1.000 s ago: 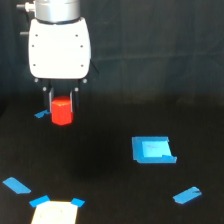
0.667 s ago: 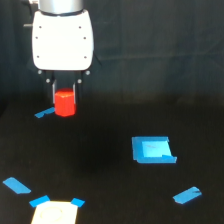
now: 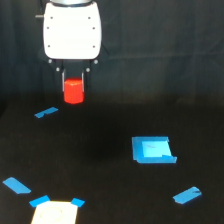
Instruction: Pick up the red object from the table
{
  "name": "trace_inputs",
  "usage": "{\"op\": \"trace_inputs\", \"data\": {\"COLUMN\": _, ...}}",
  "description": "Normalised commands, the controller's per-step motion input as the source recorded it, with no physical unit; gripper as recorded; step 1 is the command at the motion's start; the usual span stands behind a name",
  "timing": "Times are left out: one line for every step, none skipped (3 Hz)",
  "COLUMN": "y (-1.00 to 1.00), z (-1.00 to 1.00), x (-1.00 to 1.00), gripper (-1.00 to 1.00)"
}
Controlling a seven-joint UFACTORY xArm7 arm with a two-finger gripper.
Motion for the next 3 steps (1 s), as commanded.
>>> {"op": "trace_inputs", "data": {"y": -0.99, "z": 0.75, "x": -1.0, "gripper": -1.0}}
{"op": "trace_inputs", "data": {"y": 0.54, "z": 0.59, "x": 0.52, "gripper": -1.0}}
{"op": "trace_inputs", "data": {"y": 0.45, "z": 1.0, "x": 0.56, "gripper": -0.97}}
